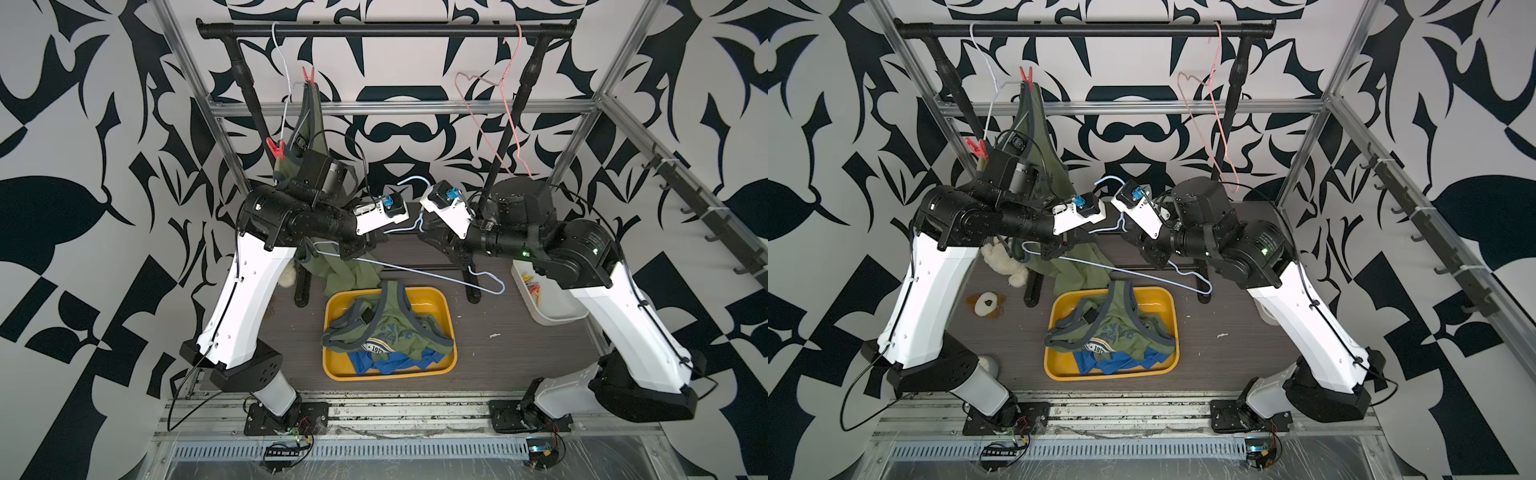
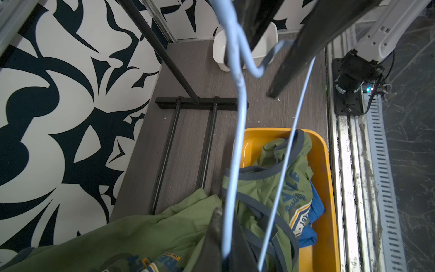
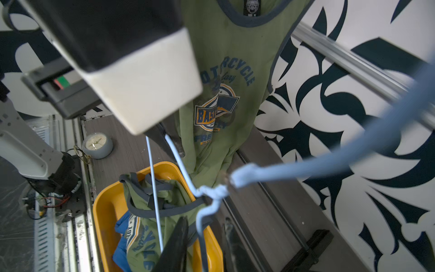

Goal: Remove the clothespins securing tank tops to the hanger
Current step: Adjust the hanger.

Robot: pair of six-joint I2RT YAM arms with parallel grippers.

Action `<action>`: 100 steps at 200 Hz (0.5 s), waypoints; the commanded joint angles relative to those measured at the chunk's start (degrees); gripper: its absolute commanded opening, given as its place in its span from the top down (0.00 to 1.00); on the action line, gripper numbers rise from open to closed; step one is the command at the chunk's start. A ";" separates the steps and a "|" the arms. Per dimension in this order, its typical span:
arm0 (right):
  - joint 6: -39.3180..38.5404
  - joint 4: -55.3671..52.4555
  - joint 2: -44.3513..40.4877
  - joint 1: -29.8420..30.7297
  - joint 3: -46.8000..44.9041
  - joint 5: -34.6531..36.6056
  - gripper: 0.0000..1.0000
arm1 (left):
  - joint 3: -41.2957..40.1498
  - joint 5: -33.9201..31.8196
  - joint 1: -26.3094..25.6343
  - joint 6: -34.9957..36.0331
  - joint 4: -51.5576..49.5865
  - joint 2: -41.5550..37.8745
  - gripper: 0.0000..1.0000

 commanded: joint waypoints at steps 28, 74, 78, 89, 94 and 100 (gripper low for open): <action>3.73 -6.04 -5.80 -7.73 0.69 -3.62 0.61 | -2.29 -2.29 -0.10 4.30 -5.69 -3.99 1.00; 9.63 -9.42 -13.52 -14.23 -9.53 -9.19 0.58 | 1.31 -2.48 -0.10 4.87 -5.74 -3.54 1.00; 10.17 -9.18 -14.48 -14.37 -10.90 -10.25 0.56 | 1.60 -2.41 -0.12 4.97 -5.83 -3.38 1.00; 11.38 -9.16 -16.51 -14.56 -13.73 -12.21 0.54 | 2.35 -2.63 -0.11 5.47 -6.14 -3.04 1.00; 11.98 -9.16 -17.13 -14.63 -14.82 -13.08 0.54 | 2.54 -2.75 -0.18 5.65 -6.12 -3.07 1.00; 12.79 -9.08 -17.83 -14.61 -16.18 -14.09 0.54 | 2.70 -2.89 -0.11 5.89 -6.16 -2.86 1.00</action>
